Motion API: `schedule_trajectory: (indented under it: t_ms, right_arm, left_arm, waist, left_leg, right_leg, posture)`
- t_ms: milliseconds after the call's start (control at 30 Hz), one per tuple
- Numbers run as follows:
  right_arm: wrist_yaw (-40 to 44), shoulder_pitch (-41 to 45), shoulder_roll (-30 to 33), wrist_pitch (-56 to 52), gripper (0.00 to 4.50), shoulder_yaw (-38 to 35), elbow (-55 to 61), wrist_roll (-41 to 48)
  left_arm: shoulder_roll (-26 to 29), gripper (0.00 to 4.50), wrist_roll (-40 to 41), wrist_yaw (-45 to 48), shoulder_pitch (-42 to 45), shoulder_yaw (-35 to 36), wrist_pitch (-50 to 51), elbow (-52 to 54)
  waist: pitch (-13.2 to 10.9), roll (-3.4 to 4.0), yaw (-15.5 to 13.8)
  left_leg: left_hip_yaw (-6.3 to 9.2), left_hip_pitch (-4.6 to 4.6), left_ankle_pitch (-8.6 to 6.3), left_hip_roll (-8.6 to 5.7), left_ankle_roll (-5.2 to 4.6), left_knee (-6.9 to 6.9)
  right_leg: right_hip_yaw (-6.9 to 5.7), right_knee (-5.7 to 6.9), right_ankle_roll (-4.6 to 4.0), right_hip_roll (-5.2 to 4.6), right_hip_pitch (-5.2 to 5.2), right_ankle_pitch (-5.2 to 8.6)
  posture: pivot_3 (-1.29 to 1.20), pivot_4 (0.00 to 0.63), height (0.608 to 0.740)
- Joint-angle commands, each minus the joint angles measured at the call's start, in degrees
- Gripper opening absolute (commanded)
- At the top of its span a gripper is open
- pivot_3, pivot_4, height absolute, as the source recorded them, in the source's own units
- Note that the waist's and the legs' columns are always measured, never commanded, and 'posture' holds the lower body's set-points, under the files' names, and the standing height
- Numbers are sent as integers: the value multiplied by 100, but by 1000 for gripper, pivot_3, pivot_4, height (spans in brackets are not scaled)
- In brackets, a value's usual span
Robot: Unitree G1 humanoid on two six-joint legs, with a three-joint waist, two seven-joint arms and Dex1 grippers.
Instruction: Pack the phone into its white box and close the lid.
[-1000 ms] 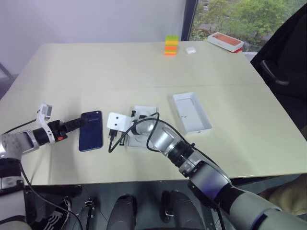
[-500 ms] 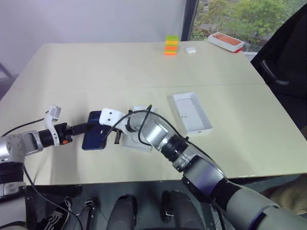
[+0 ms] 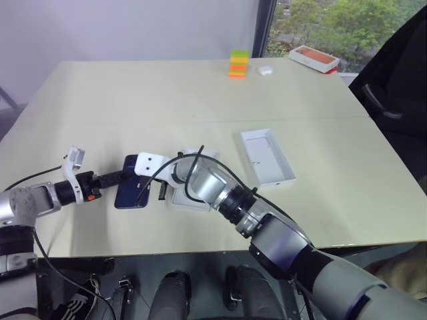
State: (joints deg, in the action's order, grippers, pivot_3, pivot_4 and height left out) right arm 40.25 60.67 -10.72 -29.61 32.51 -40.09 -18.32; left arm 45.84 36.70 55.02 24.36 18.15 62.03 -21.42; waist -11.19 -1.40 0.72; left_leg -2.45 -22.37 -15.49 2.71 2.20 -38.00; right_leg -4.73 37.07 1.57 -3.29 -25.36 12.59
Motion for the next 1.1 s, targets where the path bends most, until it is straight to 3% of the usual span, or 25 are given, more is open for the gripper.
schedule_trajectory:
  t_ms: [33,367,967,1067,1100]
  right_arm:
    - [32,-37,-272,-61,0,56,-60,50]
    - [11,-15,-166,-21,0,34,-104,-6]
    - [41,-65,-29,-23,0,57,49,-30]
    - [53,-76,-22,-24,0,62,69,-24]
    - [46,-73,-19,-18,0,55,66,-21]
  left_arm:
    - [-270,4458,136,-41,-153,-262,474,91]
    - [-833,4458,787,-658,-84,359,1487,1221]
    - [-700,4458,918,-951,-344,801,1258,674]
    - [-700,3617,927,-981,-407,814,1201,611]
    - [-700,3150,947,-986,-424,811,1195,607]
  waist:
    - [8,5,0]
    - [21,-3,12]
    - [20,-3,49]
    - [20,-3,58]
    - [20,-3,58]
  left_leg:
    - [0,0,0,0,0,0]
    - [17,0,0,-8,0,-1]
    - [25,-2,0,0,0,2]
    - [25,-3,0,1,0,2]
    - [25,-3,0,1,0,3]
  right_leg:
    - [0,0,1,-1,0,0]
    - [0,-1,7,-6,8,4]
    - [-2,-1,5,4,2,4]
    - [-1,-1,5,3,1,4]
    - [-1,-1,5,3,0,4]
  posture:
    - [0,150,740]
    - [0,150,740]
    - [0,150,740]
    - [0,150,740]
    - [0,150,740]
